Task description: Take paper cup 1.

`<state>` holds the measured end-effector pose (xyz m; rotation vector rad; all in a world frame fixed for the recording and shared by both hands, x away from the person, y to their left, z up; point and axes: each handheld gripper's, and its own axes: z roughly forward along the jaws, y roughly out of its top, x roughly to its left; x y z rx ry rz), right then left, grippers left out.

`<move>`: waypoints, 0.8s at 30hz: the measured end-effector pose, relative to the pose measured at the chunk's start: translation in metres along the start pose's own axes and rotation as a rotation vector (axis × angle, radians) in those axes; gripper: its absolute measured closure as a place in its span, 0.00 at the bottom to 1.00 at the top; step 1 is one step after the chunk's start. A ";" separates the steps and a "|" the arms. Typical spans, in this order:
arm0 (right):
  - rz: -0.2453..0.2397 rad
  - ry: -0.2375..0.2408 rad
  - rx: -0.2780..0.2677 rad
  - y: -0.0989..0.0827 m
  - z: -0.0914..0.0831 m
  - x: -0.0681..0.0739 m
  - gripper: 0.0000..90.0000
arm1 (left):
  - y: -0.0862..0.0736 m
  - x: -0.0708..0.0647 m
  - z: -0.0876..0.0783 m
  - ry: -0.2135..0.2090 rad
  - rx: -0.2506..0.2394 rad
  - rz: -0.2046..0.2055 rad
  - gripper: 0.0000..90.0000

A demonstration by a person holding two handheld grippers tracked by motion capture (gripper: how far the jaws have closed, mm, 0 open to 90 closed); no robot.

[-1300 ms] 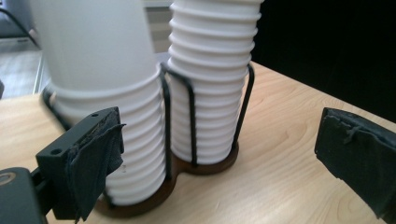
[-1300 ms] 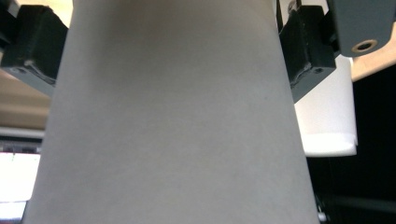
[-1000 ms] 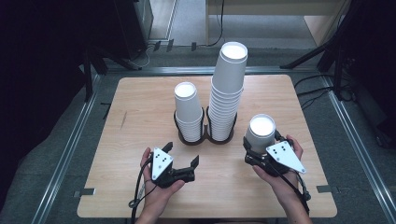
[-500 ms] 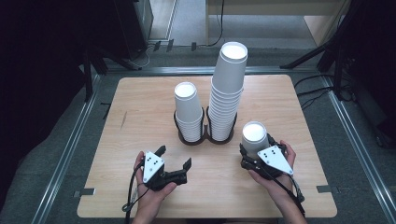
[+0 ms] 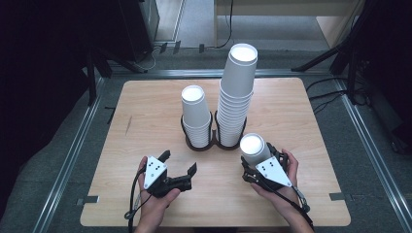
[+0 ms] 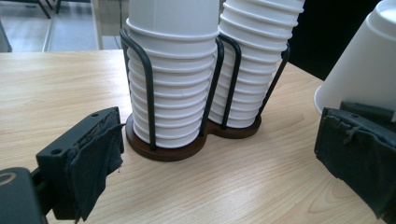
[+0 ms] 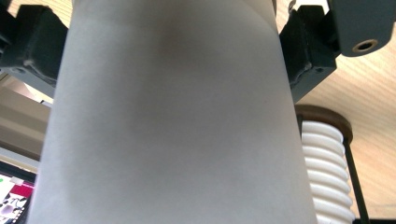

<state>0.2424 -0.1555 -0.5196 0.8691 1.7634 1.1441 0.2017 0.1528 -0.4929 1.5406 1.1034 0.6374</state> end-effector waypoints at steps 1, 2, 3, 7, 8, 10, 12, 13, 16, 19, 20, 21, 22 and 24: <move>-0.010 -0.003 0.002 -0.001 0.000 0.000 0.13 | 0.000 -0.001 0.000 -0.001 0.000 -0.002 0.02; -0.012 -0.003 0.006 -0.001 0.000 0.000 0.13 | 0.000 -0.001 0.000 -0.005 0.001 0.000 0.02; -0.014 -0.003 0.006 -0.001 0.000 0.000 0.13 | 0.000 -0.001 -0.001 -0.009 0.002 0.001 0.02; -0.030 -0.004 0.004 -0.001 0.002 0.002 0.13 | 0.000 -0.002 -0.002 -0.017 0.001 0.001 0.02; -0.040 -0.003 0.004 -0.001 0.002 0.002 0.13 | 0.001 -0.002 -0.002 -0.017 0.001 0.000 0.02; -0.050 -0.004 0.008 -0.002 0.003 0.004 0.13 | 0.001 -0.001 -0.002 -0.022 0.002 -0.006 0.02; -0.064 -0.002 0.014 -0.004 0.004 0.006 0.13 | 0.002 -0.001 -0.003 -0.021 -0.001 -0.011 0.02; -0.072 0.000 0.018 -0.005 0.004 0.007 0.13 | 0.002 -0.001 -0.003 -0.023 -0.001 -0.016 0.02; -0.089 0.005 0.024 -0.006 0.003 0.010 0.13 | 0.002 0.000 -0.002 -0.024 0.005 -0.020 0.02; -0.099 0.007 0.025 -0.006 0.004 0.011 0.13 | 0.001 0.001 -0.003 -0.025 0.005 -0.027 0.02; -0.095 0.005 0.025 -0.006 0.004 0.011 0.13 | 0.001 0.001 -0.003 -0.026 0.004 -0.028 0.02; -0.094 0.004 0.025 -0.005 0.004 0.011 0.13 | 0.001 0.002 -0.003 -0.028 0.004 -0.028 0.02; -0.094 0.004 0.024 -0.005 0.005 0.011 0.13 | 0.001 0.002 -0.004 -0.029 0.004 -0.028 0.02; -0.099 0.003 0.023 -0.005 0.006 0.012 0.13 | 0.001 0.003 -0.004 -0.032 0.007 -0.029 0.02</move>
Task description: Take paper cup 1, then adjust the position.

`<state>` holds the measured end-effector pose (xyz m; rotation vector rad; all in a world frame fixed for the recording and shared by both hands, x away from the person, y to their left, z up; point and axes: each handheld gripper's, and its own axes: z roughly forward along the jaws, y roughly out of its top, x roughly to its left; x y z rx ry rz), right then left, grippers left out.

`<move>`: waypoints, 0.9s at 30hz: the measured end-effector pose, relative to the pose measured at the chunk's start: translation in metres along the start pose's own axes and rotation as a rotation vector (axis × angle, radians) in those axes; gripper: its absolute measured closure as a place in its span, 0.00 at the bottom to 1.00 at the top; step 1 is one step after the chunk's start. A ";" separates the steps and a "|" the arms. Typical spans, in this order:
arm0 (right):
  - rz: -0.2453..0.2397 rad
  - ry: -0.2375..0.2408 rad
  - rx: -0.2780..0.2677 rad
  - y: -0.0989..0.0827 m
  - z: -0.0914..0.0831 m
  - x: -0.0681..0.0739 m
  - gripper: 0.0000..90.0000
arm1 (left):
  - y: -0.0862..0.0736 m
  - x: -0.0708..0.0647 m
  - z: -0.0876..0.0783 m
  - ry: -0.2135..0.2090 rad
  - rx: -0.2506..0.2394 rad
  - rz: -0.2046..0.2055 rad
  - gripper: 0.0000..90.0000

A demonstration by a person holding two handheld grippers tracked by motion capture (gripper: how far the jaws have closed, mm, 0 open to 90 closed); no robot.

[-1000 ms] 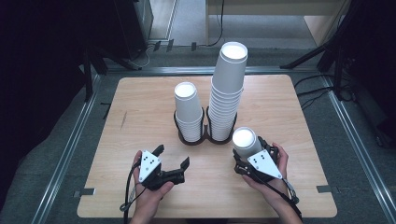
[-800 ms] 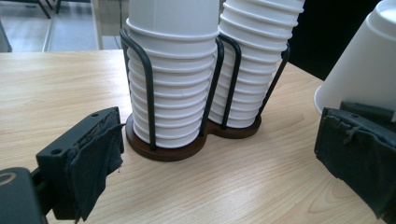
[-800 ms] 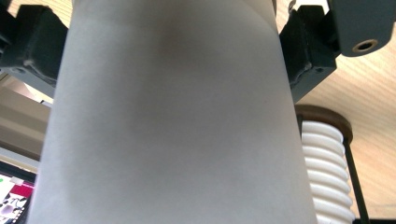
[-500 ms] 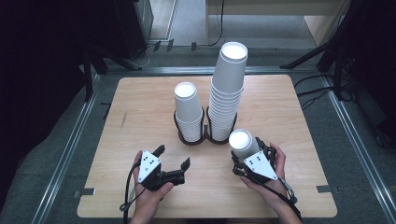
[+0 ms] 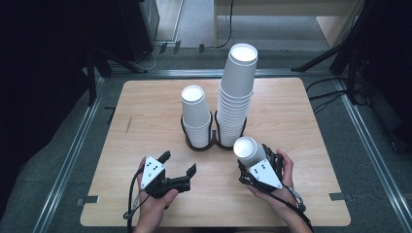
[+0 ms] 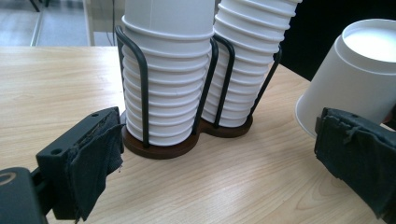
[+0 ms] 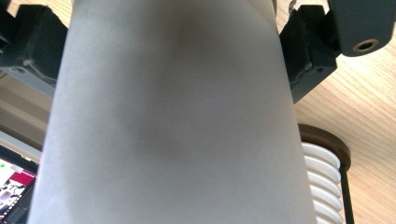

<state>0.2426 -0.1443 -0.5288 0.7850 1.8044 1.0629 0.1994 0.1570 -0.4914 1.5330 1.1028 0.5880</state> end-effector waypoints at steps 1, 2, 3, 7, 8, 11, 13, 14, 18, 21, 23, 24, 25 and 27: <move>-0.007 0.001 0.001 0.000 0.001 0.001 0.13 | 0.000 0.000 0.000 -0.002 0.002 0.004 0.02; -0.018 0.002 0.000 0.000 0.001 0.002 0.13 | 0.000 0.000 -0.001 -0.005 0.001 0.002 0.02; -0.027 0.006 0.003 0.000 0.001 0.004 0.13 | 0.000 0.000 -0.001 -0.010 -0.003 -0.002 0.02; -0.082 0.003 0.003 0.000 0.001 0.010 0.13 | 0.002 -0.004 -0.002 -0.033 -0.001 0.007 0.02; -0.100 0.001 -0.002 0.001 0.000 0.011 0.13 | 0.002 -0.006 -0.001 -0.042 0.002 0.006 0.02; -0.127 -0.016 -0.012 0.003 0.000 0.013 0.13 | 0.001 -0.007 0.001 -0.068 0.017 0.009 0.02; -0.137 -0.014 -0.027 0.004 -0.002 0.014 0.14 | 0.001 -0.009 0.003 -0.081 0.025 0.011 0.02; -0.146 -0.016 -0.033 0.005 -0.003 0.015 0.15 | 0.001 -0.010 0.003 -0.087 0.031 0.015 0.02; -0.247 -0.055 -0.036 0.005 -0.004 0.019 0.16 | 0.003 -0.013 0.008 -0.111 0.037 0.014 0.02; -0.295 -0.059 -0.044 0.004 -0.002 0.018 0.16 | 0.006 -0.015 0.010 -0.133 0.044 0.021 0.02; -0.331 -0.059 -0.050 0.004 -0.002 0.018 0.16 | 0.009 -0.018 0.012 -0.149 0.047 0.022 0.02; -0.348 -0.061 -0.054 0.004 -0.002 0.018 0.16 | 0.011 -0.019 0.013 -0.161 0.048 0.026 0.02; -0.362 -0.060 -0.061 0.005 -0.002 0.017 0.16 | 0.013 -0.020 0.015 -0.167 0.050 0.037 0.02; -0.383 -0.059 -0.066 0.006 -0.001 0.017 0.16 | 0.018 -0.021 0.017 -0.184 0.051 0.047 0.02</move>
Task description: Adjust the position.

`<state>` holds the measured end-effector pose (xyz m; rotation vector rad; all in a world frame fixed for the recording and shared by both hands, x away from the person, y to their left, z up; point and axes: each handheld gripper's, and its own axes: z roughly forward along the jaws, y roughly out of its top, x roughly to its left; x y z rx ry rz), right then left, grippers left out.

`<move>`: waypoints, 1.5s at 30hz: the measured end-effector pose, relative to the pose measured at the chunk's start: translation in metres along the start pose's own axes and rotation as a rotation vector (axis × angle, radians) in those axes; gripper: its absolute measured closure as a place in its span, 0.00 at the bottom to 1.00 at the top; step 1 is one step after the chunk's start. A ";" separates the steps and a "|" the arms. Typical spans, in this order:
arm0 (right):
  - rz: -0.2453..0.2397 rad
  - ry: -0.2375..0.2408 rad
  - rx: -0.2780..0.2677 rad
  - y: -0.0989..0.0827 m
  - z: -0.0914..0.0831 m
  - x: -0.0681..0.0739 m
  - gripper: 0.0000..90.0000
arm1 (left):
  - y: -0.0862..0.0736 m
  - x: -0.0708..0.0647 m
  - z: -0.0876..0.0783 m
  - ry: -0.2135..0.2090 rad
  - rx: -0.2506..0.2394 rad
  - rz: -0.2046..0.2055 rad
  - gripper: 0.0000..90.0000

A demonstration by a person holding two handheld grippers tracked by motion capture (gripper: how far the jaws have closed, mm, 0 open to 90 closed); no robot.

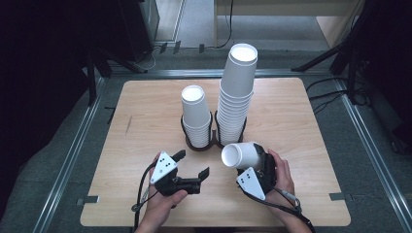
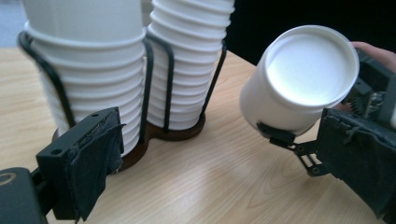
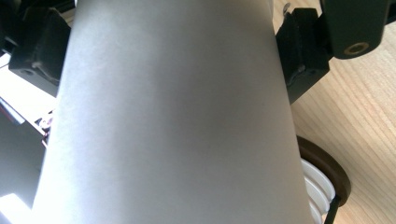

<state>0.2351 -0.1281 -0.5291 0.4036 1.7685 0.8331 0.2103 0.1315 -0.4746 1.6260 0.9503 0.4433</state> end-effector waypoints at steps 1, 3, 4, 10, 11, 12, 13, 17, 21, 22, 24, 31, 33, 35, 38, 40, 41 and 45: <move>-0.013 0.000 0.000 0.001 0.001 0.000 0.16 | 0.003 0.000 0.001 -0.007 0.001 0.002 0.02; -0.037 0.004 0.002 0.003 0.002 -0.002 0.16 | 0.008 0.000 0.003 -0.022 0.001 0.011 0.02; -0.039 0.012 0.004 0.004 0.003 -0.002 0.16 | 0.011 0.000 0.005 -0.025 0.001 0.016 0.02; -0.069 0.016 -0.019 0.011 0.008 -0.005 0.16 | 0.010 -0.001 0.012 -0.047 0.022 0.035 0.02; -0.088 0.018 -0.027 0.011 0.008 -0.004 0.16 | 0.008 -0.001 0.013 -0.048 0.026 0.043 0.02; -0.109 0.014 -0.028 0.011 0.009 -0.002 0.16 | 0.006 -0.001 0.014 -0.048 0.034 0.050 0.02; -0.129 0.008 -0.028 0.011 0.010 -0.001 0.16 | 0.005 -0.002 0.015 -0.049 0.044 0.061 0.02; -0.140 0.010 -0.031 0.012 0.008 0.005 0.16 | 0.001 -0.003 0.013 -0.056 0.045 0.053 0.02; -0.172 0.013 -0.036 0.009 0.005 0.010 0.15 | -0.004 -0.005 0.012 -0.065 0.052 0.044 0.02; -0.185 0.011 -0.037 0.008 0.004 0.011 0.15 | -0.004 -0.005 0.011 -0.070 0.057 0.048 0.02; -0.212 0.003 -0.033 0.007 0.004 0.012 0.15 | -0.005 -0.008 0.012 -0.078 0.062 0.056 0.02; -0.271 -0.001 -0.043 0.005 0.003 0.015 0.15 | -0.006 -0.018 0.016 -0.102 0.073 0.076 0.02; -0.270 0.006 -0.051 0.006 0.003 0.016 0.15 | -0.006 -0.019 0.017 -0.099 0.072 0.076 0.02; -0.274 0.013 -0.052 0.007 0.002 0.017 0.15 | -0.007 -0.019 0.017 -0.102 0.076 0.075 0.02; -0.282 0.019 -0.064 0.009 0.001 0.020 0.15 | -0.008 -0.021 0.019 -0.108 0.086 0.080 0.02; -0.291 0.027 -0.072 0.010 0.001 0.022 0.15 | -0.008 -0.023 0.019 -0.113 0.094 0.087 0.02; -0.291 0.032 -0.072 0.011 0.000 0.023 0.15 | -0.009 -0.024 0.020 -0.117 0.095 0.087 0.02; -0.300 0.043 -0.086 0.013 -0.002 0.026 0.15 | -0.008 -0.027 0.020 -0.128 0.097 0.095 0.02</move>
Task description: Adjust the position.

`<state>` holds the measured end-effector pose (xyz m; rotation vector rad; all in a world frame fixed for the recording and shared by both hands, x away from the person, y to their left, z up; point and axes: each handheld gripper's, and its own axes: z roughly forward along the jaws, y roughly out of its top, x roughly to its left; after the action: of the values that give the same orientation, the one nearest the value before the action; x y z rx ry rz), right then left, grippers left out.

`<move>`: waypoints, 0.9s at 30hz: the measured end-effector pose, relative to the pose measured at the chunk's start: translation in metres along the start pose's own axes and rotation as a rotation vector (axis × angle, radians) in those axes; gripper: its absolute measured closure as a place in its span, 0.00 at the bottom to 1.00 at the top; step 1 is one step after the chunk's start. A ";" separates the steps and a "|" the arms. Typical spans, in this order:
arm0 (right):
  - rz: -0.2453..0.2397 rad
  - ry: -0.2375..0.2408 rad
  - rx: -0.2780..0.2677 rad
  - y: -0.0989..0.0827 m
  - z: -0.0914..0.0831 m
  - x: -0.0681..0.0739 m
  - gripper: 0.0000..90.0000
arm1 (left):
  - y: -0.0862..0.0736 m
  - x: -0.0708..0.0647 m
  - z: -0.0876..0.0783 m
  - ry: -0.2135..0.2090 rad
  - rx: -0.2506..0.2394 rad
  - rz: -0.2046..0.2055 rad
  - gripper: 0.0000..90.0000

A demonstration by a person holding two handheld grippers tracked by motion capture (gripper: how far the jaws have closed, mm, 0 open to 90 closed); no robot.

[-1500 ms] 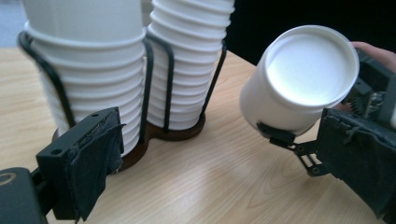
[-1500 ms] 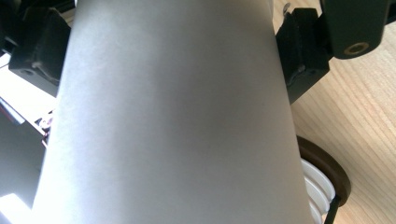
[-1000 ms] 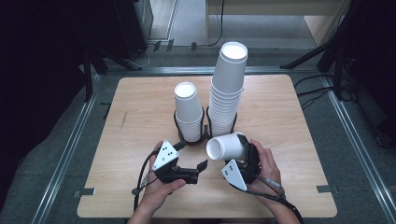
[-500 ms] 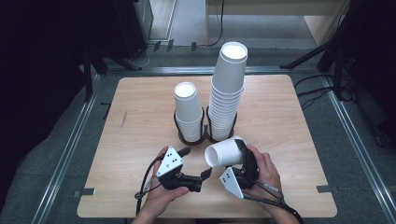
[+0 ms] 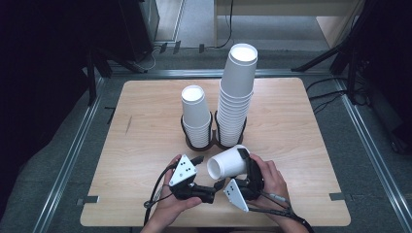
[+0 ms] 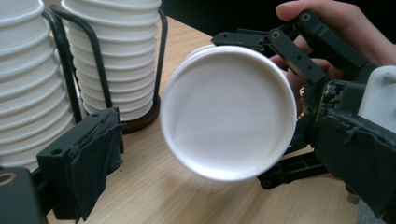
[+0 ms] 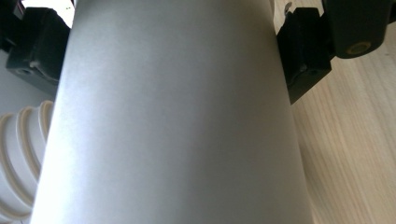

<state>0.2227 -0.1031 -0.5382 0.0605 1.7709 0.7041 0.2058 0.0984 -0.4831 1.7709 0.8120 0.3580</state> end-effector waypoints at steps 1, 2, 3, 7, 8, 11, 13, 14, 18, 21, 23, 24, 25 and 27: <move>-0.003 -0.002 -0.005 0.001 0.000 0.000 0.15 | 0.000 0.000 0.000 -0.002 0.001 0.000 0.02; -0.002 0.003 -0.012 0.002 -0.001 0.000 0.15 | 0.000 -0.001 0.000 0.000 0.000 0.000 0.02; -0.001 0.005 -0.017 0.002 -0.001 0.001 0.15 | 0.000 -0.001 0.000 0.002 0.001 -0.002 0.04; -0.007 0.011 -0.029 0.004 -0.002 0.002 0.15 | 0.000 -0.001 0.001 -0.002 0.002 -0.002 0.05; -0.013 0.013 -0.030 0.004 -0.002 0.002 0.15 | 0.000 -0.001 0.001 -0.003 0.002 -0.003 0.05; -0.016 0.016 -0.034 0.004 -0.002 0.004 0.15 | 0.000 -0.001 0.000 0.000 0.003 0.002 0.06; -0.014 0.018 -0.037 0.005 -0.003 0.004 0.15 | -0.001 -0.002 0.001 0.005 0.008 0.003 0.07; -0.011 0.019 -0.041 0.005 -0.003 0.004 0.15 | -0.001 -0.002 0.001 0.006 0.014 0.006 0.07; -0.007 0.022 -0.051 0.007 -0.004 0.005 0.15 | -0.001 -0.003 0.002 0.006 0.016 0.006 0.07; -0.011 0.027 -0.057 0.007 -0.004 0.005 0.15 | -0.001 -0.003 0.002 0.012 0.015 0.009 0.09; -0.009 0.027 -0.056 0.008 -0.004 0.006 0.15 | 0.000 -0.003 0.002 0.023 0.014 0.011 0.14; -0.008 0.028 -0.056 0.008 -0.004 0.006 0.15 | 0.000 -0.004 0.002 0.021 0.013 0.009 0.14; -0.009 0.029 -0.057 0.008 -0.004 0.006 0.15 | 0.000 -0.004 0.002 0.019 0.012 0.009 0.14; -0.015 0.032 -0.058 0.008 -0.004 0.006 0.15 | 0.000 -0.004 0.002 0.023 0.015 0.014 0.15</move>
<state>0.2147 -0.0961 -0.5391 -0.0032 1.7788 0.7487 0.2039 0.0947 -0.4835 1.7898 0.8208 0.3826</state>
